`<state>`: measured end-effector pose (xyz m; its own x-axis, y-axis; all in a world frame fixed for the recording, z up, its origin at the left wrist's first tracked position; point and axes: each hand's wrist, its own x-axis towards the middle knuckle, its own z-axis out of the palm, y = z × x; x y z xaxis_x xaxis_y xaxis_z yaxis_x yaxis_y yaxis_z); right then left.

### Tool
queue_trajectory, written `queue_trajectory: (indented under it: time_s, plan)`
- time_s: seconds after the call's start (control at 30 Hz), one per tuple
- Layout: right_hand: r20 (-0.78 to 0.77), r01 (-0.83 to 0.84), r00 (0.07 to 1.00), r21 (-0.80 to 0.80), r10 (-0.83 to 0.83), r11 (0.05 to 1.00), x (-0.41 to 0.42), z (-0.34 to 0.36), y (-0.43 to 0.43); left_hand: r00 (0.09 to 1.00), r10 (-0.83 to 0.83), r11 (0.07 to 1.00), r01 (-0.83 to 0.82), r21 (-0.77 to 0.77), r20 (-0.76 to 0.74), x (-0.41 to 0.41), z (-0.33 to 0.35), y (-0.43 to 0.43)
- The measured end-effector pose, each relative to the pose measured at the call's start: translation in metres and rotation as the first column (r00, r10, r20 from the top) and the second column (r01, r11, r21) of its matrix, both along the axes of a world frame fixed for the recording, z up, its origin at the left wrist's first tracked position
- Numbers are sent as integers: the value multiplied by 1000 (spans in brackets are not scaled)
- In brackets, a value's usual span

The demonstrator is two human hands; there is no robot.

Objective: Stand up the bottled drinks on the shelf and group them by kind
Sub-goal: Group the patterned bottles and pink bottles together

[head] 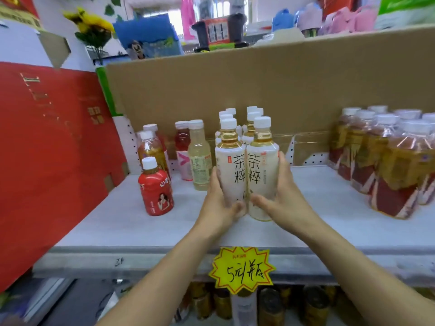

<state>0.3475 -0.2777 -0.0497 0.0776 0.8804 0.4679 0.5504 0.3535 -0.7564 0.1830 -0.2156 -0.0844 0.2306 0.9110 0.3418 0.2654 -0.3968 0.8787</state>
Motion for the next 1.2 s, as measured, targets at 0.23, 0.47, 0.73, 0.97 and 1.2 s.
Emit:
queue_trajectory:
  time_s: [0.23,0.47,0.73,0.97,1.2]
  plan:
    - [-78,-27,997,-51,23,998,2,2,34,992,46,999,-44,19,-119,4,10,7]
    - [-18,84,996,198,-82,977,5,29,34,809,517,765,-291,574,-279,-43,38,-24]
    - [252,-169,968,625,9,762,-75,66,36,778,619,757,-627,184,108,-138,51,12]
    - [107,-331,929,-191,354,924,-174,40,92,847,502,862,-506,-20,173,-177,84,73]
    - [53,-206,974,-184,219,961,-207,22,112,952,275,960,-263,-99,135,-168,89,118]
